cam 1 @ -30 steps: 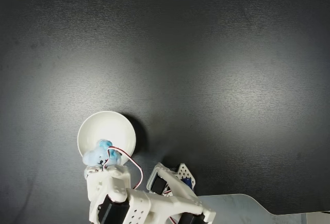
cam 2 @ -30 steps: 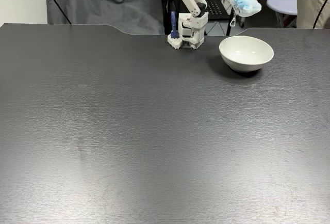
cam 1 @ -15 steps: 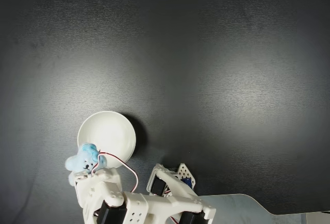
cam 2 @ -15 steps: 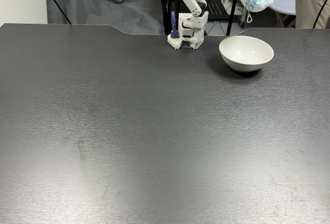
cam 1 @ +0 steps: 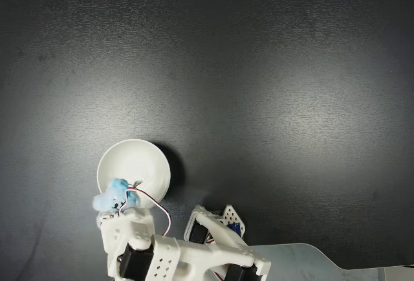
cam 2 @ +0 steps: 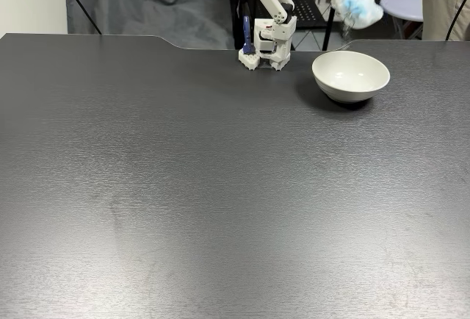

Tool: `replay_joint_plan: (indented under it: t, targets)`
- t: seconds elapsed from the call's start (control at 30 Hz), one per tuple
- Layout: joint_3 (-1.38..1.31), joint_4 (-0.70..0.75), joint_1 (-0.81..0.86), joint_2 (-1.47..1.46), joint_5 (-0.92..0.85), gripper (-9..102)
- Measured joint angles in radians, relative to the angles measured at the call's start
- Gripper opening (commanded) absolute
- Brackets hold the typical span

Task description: Grasp a skyblue doll and put it in the white bowl.

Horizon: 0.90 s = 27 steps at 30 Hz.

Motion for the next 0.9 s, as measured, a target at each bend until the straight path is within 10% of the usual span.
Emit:
replay_joint_plan:
  t: [0.9]
  targets:
    - [0.339, -0.374, 0.000, 0.221, 0.003, -1]
